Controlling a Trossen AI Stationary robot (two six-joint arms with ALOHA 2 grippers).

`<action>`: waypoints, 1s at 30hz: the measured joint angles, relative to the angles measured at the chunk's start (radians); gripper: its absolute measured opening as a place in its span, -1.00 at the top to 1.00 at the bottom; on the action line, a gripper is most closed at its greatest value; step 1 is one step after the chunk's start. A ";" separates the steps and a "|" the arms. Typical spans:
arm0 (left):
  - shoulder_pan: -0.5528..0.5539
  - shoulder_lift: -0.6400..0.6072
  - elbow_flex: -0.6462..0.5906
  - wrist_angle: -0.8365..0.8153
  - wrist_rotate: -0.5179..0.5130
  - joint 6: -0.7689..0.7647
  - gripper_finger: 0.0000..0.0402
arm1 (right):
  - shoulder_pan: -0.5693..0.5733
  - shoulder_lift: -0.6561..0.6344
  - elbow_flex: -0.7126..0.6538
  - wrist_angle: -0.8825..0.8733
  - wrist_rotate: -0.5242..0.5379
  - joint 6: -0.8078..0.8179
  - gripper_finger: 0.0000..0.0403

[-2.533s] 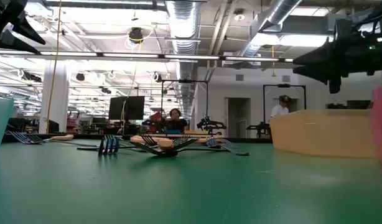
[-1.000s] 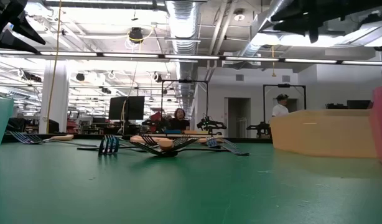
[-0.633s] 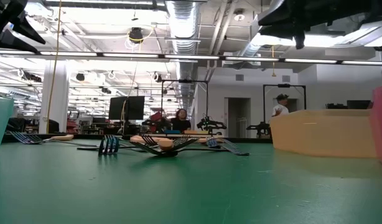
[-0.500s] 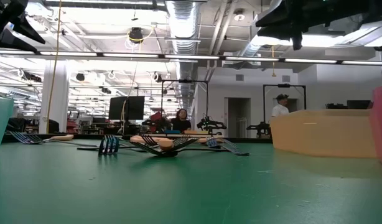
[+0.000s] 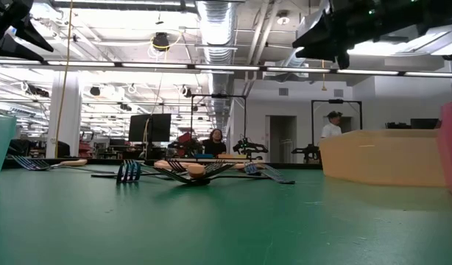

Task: Sort silverware by color (type)
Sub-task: Put the blue fork into the orange bin

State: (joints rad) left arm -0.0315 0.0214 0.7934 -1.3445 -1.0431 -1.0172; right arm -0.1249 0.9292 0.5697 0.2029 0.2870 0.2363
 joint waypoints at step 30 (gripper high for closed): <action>0.000 0.000 0.000 0.000 0.000 0.000 0.21 | -0.009 0.074 0.000 0.038 0.003 -0.002 0.16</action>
State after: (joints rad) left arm -0.0314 0.0215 0.7933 -1.3449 -1.0432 -1.0172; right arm -0.1343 1.0027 0.5697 0.2405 0.2897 0.2348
